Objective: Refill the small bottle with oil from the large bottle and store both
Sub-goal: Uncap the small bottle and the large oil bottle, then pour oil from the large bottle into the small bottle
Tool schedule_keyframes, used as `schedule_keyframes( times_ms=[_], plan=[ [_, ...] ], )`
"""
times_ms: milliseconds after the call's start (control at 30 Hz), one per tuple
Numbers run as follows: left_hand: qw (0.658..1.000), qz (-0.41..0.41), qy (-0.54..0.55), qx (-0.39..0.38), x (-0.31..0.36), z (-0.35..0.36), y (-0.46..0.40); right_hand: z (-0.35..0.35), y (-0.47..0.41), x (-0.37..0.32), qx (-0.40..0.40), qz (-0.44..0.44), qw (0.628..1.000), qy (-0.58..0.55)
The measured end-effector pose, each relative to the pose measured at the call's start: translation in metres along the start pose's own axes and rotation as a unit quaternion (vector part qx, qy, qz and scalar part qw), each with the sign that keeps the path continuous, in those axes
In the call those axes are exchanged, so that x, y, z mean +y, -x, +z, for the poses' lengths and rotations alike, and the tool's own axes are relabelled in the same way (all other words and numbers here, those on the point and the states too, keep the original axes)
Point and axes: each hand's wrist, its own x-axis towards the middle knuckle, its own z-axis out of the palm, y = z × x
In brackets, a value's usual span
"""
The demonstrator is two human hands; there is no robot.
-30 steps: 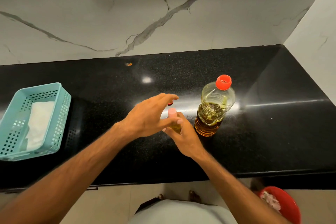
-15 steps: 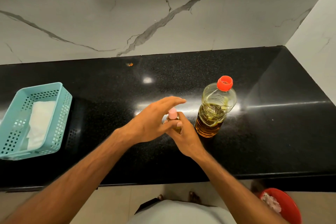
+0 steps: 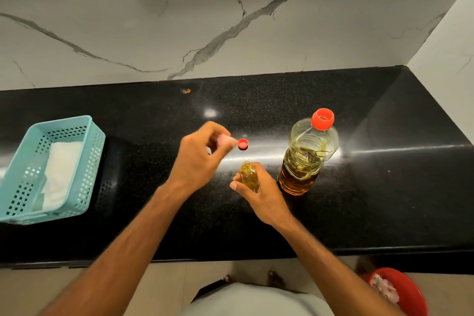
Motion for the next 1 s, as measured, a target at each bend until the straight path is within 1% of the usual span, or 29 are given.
schedule_keyframes(
  times_ms=[33, 100, 133, 200, 267, 300, 433, 567, 700, 767, 867, 900, 1000],
  plan=[
    [0.997, -0.050, 0.055, 0.024, -0.010, -0.001, 0.002, 0.000, 0.001, 0.003, 0.005, 0.004, 1.000, -0.005],
    [0.979, -0.134, 0.148, 0.036, -0.035, 0.003, 0.013, 0.001, 0.003, 0.008, 0.016, 0.010, 1.000, -0.010],
    [0.971, -0.164, 0.172, 0.028, -0.047, 0.007, 0.022, 0.001, 0.003, 0.011, 0.020, 0.013, 1.000, -0.006],
    [0.971, -0.189, 0.147, -0.008, -0.071, 0.018, 0.040, 0.001, 0.003, 0.016, 0.025, 0.014, 0.999, 0.013],
    [0.976, -0.194, 0.087, -0.041, -0.090, 0.027, 0.055, 0.001, 0.003, 0.022, 0.034, 0.014, 0.999, 0.036],
    [0.976, -0.200, 0.067, -0.044, -0.096, 0.031, 0.061, 0.001, 0.003, 0.024, 0.037, 0.013, 0.998, 0.049],
    [0.977, -0.211, 0.028, -0.013, -0.108, 0.044, 0.072, 0.003, 0.004, 0.035, 0.047, 0.014, 0.995, 0.083],
    [0.977, -0.208, 0.034, 0.022, -0.105, 0.052, 0.077, 0.004, 0.004, 0.043, 0.044, 0.028, 0.993, 0.105],
    [0.981, -0.192, 0.019, 0.017, -0.105, 0.052, 0.085, 0.007, 0.001, 0.042, 0.033, 0.029, 0.995, 0.089],
    [0.978, -0.205, 0.017, 0.018, -0.100, 0.049, 0.086, 0.009, -0.001, 0.040, 0.026, 0.023, 0.995, 0.090],
    [0.976, -0.203, 0.057, 0.047, -0.077, 0.043, 0.088, 0.010, -0.003, 0.036, 0.021, 0.021, 0.995, 0.095],
    [0.978, -0.190, 0.069, 0.041, -0.065, 0.042, 0.088, 0.010, -0.003, 0.035, 0.021, 0.016, 0.995, 0.095],
    [0.985, -0.140, 0.098, -0.010, -0.030, 0.047, 0.091, 0.011, -0.002, 0.027, 0.019, -0.018, 0.995, 0.096]
  ],
)
